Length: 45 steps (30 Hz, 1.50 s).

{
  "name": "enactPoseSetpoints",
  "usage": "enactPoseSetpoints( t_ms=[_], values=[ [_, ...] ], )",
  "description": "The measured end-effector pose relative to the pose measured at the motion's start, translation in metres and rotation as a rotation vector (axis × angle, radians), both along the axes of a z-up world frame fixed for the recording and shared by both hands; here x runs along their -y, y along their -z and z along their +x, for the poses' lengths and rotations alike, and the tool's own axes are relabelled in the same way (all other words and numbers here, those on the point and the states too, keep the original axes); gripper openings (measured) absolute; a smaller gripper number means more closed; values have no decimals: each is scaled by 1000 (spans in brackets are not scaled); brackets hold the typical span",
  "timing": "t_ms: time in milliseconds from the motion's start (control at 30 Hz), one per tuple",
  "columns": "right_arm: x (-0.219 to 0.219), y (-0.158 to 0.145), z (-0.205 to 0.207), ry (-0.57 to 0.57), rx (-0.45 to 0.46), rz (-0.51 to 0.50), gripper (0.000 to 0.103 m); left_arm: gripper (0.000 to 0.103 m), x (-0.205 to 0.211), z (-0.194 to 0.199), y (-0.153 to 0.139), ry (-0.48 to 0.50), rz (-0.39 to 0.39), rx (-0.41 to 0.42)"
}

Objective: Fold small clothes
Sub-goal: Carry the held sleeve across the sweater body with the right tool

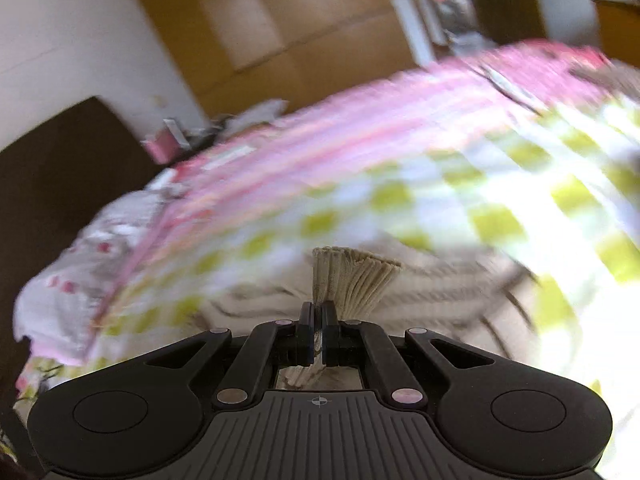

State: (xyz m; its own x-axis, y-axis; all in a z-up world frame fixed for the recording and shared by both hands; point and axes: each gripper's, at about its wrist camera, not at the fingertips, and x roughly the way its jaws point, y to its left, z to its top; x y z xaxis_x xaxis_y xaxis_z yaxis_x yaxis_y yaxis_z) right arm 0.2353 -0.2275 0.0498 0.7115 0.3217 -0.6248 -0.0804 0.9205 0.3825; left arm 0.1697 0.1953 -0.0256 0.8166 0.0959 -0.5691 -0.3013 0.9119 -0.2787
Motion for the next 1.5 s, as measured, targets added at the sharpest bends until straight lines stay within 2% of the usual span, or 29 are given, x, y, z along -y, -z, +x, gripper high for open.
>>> enactPoseSetpoints(
  t_ms=[67,200,400,533,733,833,1000,1067,1200,1367,1500],
  values=[
    [7,15,-5,24,-23,-18,2,48,5,1,1,16,15,-8],
    [21,35,-14,65,-43,22,2,48,13,3,3,40,46,-21],
    [30,43,-25,113,-51,5,2,49,14,2,3,50,41,-18],
    [43,42,-31,176,-31,72,2,49,15,0,0,59,42,9],
    [47,59,-32,196,-67,5,2,49,24,4,2,99,63,-10],
    [48,65,-30,212,-67,14,2,49,29,3,3,113,87,-22],
    [48,65,-29,185,-68,-16,4,49,43,-9,-4,117,125,-38],
    [48,60,-30,168,-66,-28,10,49,50,-12,-12,127,133,-29],
    [56,42,-40,171,2,-37,12,49,72,-11,-31,193,203,-3],
    [59,26,-42,139,70,18,12,49,95,5,-46,250,267,16],
    [42,33,-24,72,59,3,12,49,106,28,-45,268,279,4]
  ],
)
